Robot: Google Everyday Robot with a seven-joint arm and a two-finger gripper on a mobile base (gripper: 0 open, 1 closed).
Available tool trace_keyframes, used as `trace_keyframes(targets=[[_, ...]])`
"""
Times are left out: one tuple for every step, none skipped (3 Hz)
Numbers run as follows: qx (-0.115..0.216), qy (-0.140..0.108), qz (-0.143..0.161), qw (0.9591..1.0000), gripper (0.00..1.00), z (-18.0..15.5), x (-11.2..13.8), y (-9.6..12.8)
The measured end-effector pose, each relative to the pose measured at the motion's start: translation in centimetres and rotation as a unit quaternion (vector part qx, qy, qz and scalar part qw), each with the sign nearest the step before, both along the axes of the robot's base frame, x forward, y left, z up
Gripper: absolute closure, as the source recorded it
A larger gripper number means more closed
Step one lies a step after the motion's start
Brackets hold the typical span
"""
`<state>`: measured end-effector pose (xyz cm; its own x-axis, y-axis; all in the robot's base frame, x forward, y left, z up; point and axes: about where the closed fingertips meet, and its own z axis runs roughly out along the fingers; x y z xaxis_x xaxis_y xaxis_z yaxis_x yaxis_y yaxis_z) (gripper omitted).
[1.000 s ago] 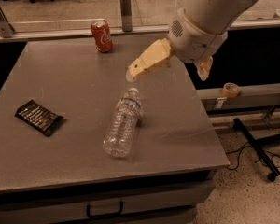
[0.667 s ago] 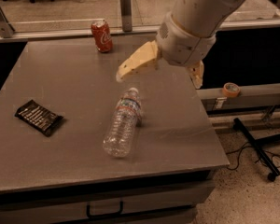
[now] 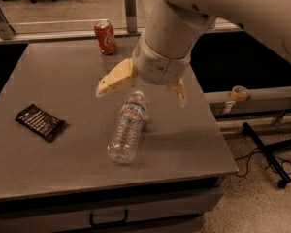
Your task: Move water bottle near coke can
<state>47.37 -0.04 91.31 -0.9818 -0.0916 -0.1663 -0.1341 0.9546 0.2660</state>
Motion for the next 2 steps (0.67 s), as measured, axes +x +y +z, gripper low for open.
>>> trace_keyframes(targets=[[-0.018,-0.002,0.007,0.9998,0.0,-2.0,-0.5,2.1],[-0.032,-0.001,0.005,0.9995,0.0,-3.6,-0.1,3.4]])
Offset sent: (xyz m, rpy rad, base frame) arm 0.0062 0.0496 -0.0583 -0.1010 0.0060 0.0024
